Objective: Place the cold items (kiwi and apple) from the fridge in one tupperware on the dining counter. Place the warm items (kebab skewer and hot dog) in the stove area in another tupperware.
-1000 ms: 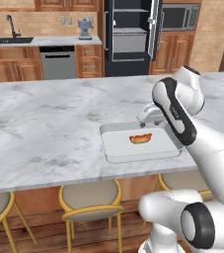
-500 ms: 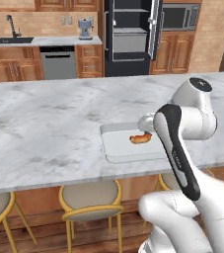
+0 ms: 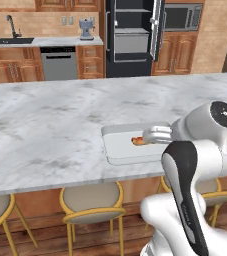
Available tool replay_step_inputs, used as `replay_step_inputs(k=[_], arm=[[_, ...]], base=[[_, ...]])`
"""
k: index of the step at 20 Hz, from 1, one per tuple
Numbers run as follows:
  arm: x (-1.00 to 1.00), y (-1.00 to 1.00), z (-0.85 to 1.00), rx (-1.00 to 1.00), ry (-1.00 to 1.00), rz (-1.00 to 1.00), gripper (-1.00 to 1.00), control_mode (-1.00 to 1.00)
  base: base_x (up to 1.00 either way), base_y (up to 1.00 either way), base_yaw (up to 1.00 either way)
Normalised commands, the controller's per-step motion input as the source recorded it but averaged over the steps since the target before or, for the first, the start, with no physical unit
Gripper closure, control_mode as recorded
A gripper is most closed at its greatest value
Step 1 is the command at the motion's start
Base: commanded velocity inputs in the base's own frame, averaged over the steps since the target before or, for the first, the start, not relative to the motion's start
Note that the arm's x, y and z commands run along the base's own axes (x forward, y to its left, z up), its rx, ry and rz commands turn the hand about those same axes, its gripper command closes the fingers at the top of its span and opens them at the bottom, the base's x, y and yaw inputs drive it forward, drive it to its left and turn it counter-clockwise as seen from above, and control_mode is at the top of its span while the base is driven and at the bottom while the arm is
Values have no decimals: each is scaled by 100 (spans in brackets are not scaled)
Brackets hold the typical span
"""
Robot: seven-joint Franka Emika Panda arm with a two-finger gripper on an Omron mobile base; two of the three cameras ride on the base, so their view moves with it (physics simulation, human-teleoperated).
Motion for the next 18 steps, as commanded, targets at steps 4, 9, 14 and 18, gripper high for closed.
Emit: replay_step_inputs(k=[4,9,14,18], arm=[[0,0,0,0,0,0,-100,100],[0,0,0,0,0,0,-100,100],[0,0,0,0,0,0,-100,100],[0,0,0,0,0,0,-100,100]], base=[[-56,64,16],[-32,99,22],[-9,100,25],[8,100,11]])
